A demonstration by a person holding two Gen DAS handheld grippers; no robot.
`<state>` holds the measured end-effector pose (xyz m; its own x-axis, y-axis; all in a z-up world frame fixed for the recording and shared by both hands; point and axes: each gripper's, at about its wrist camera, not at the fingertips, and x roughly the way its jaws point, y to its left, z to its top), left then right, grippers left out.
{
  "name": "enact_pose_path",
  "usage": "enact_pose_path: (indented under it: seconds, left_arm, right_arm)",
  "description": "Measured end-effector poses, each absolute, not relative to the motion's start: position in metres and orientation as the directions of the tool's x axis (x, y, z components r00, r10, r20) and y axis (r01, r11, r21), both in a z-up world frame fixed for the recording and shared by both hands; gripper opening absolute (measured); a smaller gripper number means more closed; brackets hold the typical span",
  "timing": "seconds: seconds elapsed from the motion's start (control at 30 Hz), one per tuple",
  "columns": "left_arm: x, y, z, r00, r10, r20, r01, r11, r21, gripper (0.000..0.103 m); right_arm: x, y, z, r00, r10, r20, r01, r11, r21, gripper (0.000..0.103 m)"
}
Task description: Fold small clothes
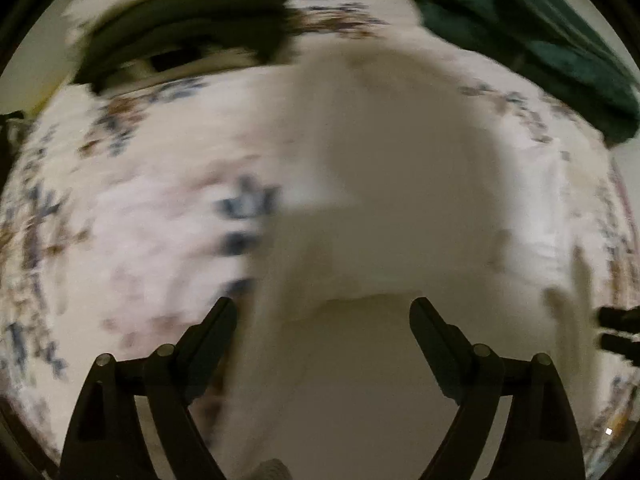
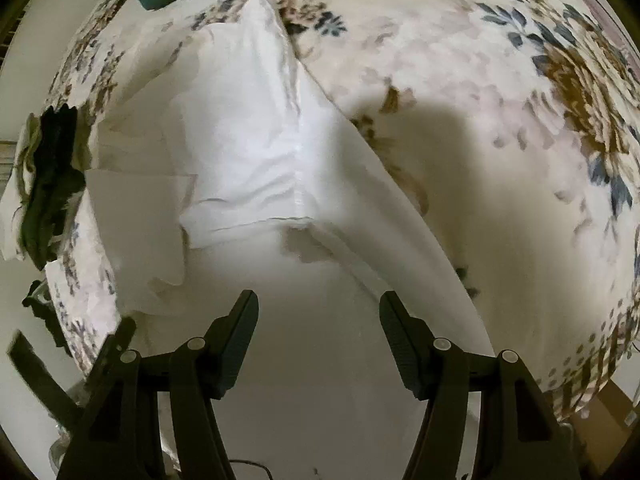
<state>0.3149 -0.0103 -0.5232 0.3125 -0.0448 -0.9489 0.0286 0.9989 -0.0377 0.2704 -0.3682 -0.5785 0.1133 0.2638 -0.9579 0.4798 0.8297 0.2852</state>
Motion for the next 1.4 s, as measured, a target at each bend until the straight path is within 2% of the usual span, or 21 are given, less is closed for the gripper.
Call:
enact_pose_path:
  seconds: [0.2, 0.33, 0.67, 0.83, 1.0, 1.03, 1.07, 1.13, 1.2, 1.4]
  left_arm:
    - [0.296, 0.015, -0.502, 0.329, 0.022, -0.944, -0.053, 0.999, 0.005, 0.088]
    - [0.277, -0.001, -0.483, 0.339, 0.034, -0.94, -0.074, 0.997, 0.01, 0.088]
    - [0.174, -0.138, -0.475, 0.209, 0.049, -0.977, -0.108, 0.994, 0.026, 0.088]
    - [0.099, -0.235, -0.493, 0.045, -0.089, -0.995, -0.188, 0.978, -0.096, 0.088]
    - [0.067, -0.298, -0.527, -0.035, -0.21, -0.977, -0.245, 0.95, -0.195, 0.088]
    - [0.066, -0.311, -0.539, -0.034, -0.234, -0.972, -0.251, 0.943, -0.218, 0.084]
    - [0.066, -0.321, -0.546, -0.027, -0.238, -0.971, -0.248, 0.943, -0.224, 0.076]
    - [0.069, -0.334, -0.563, -0.05, -0.208, -0.977, -0.226, 0.955, -0.192, 0.003]
    - [0.065, -0.336, -0.564, -0.04, -0.203, -0.978, -0.23, 0.955, -0.189, 0.002]
    - [0.052, -0.309, -0.512, 0.112, -0.204, -0.973, -0.276, 0.934, -0.228, 0.002]
  right_arm:
    - [0.292, -0.354, -0.556, 0.079, 0.293, -0.953, 0.45, 0.842, 0.297, 0.065]
    - [0.288, -0.364, -0.537, 0.032, 0.296, -0.955, 0.398, 0.872, 0.284, 0.066]
    - [0.275, -0.483, -0.534, -0.083, 0.289, -0.954, 0.183, 0.945, 0.27, 0.066]
    - [0.277, -0.557, -0.548, -0.12, 0.271, -0.955, 0.138, 0.957, 0.254, 0.066]
    - [0.291, -0.596, -0.565, -0.139, 0.256, -0.957, 0.116, 0.963, 0.241, 0.066]
    - [0.293, -0.599, -0.566, -0.139, 0.258, -0.956, 0.112, 0.963, 0.244, 0.066]
    - [0.298, -0.602, -0.568, -0.138, 0.255, -0.957, 0.1, 0.965, 0.243, 0.066]
    - [0.305, -0.602, -0.571, -0.136, 0.245, -0.96, 0.08, 0.968, 0.236, 0.066]
    - [0.319, -0.598, -0.574, -0.131, 0.245, -0.961, 0.058, 0.969, 0.239, 0.066]
    - [0.385, -0.566, -0.572, -0.091, 0.335, -0.938, 0.003, 0.942, 0.336, 0.066]
